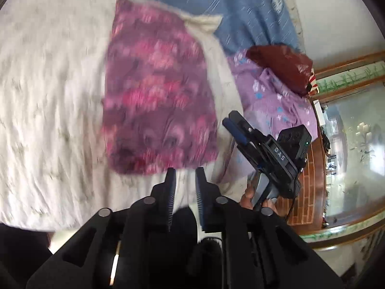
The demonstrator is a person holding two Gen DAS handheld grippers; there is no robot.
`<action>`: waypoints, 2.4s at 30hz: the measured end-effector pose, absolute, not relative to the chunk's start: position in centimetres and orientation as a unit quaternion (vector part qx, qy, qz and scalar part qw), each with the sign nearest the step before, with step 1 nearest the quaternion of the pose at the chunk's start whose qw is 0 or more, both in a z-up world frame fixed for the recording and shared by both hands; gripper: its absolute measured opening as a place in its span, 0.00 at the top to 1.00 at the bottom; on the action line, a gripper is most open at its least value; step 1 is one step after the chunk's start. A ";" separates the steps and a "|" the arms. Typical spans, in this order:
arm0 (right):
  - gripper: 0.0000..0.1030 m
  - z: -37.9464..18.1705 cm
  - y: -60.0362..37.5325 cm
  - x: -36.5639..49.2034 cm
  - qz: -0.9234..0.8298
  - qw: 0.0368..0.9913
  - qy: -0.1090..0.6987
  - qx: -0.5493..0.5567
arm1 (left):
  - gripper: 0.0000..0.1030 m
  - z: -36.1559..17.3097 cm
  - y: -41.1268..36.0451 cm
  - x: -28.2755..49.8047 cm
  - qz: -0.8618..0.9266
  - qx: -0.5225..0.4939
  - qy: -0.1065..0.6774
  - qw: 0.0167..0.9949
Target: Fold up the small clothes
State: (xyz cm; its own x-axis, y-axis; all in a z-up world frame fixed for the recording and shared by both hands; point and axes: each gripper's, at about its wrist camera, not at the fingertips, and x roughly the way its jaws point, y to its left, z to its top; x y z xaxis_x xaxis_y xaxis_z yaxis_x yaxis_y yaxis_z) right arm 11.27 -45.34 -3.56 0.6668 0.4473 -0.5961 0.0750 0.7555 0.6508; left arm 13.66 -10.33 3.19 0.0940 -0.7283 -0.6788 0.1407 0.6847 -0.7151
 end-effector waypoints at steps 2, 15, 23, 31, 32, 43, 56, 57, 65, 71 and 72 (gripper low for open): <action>0.48 -3.2 -44.8 13.4 0.123 0.851 0.387 0.333 | 0.51 3.9 -10.3 15.1 -0.291 -0.237 0.580 0.723; 0.99 -3.9 -41.8 17.1 0.156 0.852 0.430 0.255 | 0.47 -0.5 -14.3 16.8 -0.260 -0.156 0.619 0.725; 0.93 -5.8 -43.7 16.6 0.129 0.835 0.447 0.293 | 0.47 -0.4 -15.0 15.8 -0.254 -0.110 0.615 0.739; 0.59 -4.2 -44.7 16.7 0.132 0.836 0.421 0.325 | 0.45 3.3 -12.9 16.5 -0.277 -0.148 0.571 0.759; 0.59 -4.4 -44.9 17.2 0.131 0.832 0.421 0.338 | 0.45 3.2 -13.3 16.8 -0.275 -0.142 0.572 0.759; 0.45 -6.5 -42.8 19.3 0.139 0.819 0.467 0.303 | 0.44 0.2 -16.3 16.8 -0.284 -0.104 0.610 0.732; 0.44 -5.6 -45.1 21.5 0.121 0.817 0.437 0.356 | 0.42 -2.3 -9.4 24.3 -0.235 -0.267 0.623 0.697; 0.44 -5.9 -44.6 21.9 0.109 0.822 0.441 0.343 | 0.42 -2.9 -9.8 24.4 -0.237 -0.272 0.629 0.689; 0.91 -4.7 -43.2 22.6 0.137 0.853 0.419 0.279 | 0.41 -3.0 -10.9 24.4 -0.243 -0.264 0.628 0.691; 0.90 -7.7 -44.0 23.3 0.088 0.836 0.487 0.238 | 0.40 -4.6 -12.2 24.5 -0.238 -0.244 0.647 0.682; 0.87 -7.6 -44.2 23.1 0.087 0.837 0.483 0.242 | 0.40 -4.3 -11.9 24.3 -0.242 -0.248 0.644 0.682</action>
State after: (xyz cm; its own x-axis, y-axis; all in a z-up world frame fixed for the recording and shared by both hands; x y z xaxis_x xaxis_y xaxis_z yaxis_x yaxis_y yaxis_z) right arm 23.05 -44.23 -7.61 0.5191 0.3802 -0.7655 0.0874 0.8673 0.4901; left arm 24.33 -11.86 -4.34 0.0523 -0.6499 -0.7582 0.0103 0.7596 -0.6503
